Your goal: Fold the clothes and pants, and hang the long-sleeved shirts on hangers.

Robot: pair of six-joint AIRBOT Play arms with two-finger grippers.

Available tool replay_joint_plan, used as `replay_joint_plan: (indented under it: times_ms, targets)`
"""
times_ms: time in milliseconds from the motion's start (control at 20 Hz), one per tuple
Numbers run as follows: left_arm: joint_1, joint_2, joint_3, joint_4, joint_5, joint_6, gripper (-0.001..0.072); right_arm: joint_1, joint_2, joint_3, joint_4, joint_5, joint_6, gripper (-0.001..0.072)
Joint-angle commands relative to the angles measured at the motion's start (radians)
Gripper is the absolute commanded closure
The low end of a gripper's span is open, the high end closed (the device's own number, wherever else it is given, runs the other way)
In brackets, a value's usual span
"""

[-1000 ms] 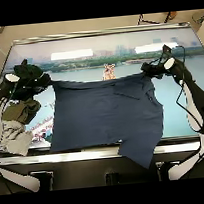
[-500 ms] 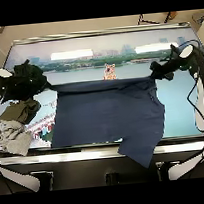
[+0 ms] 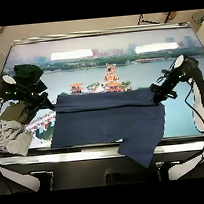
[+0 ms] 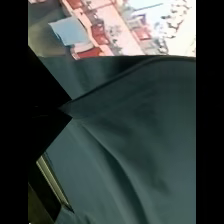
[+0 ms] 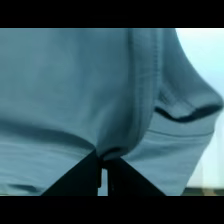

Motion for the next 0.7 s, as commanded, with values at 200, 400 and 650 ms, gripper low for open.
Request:
replay_joint_plan:
  times_ms: [200, 400, 650]
  targets:
    - [0.0, -0.016, -0.032, 0.043, -0.063, 0.003, 0.0687, 0.0, 0.0, -0.047, -0.049, 0.02, 0.024, 0.0668]
    - [-0.003, -0.022, -0.032, 0.043, -0.064, 0.002, 0.0686, 0.002, 0.0, -0.048, -0.039, 0.051, 0.049, 0.0667]
    - [0.028, -0.002, -0.006, 0.043, -0.136, -0.013, 0.0171, -0.031, 0.047, -0.038, -0.001, 0.133, -0.079, 0.0146]
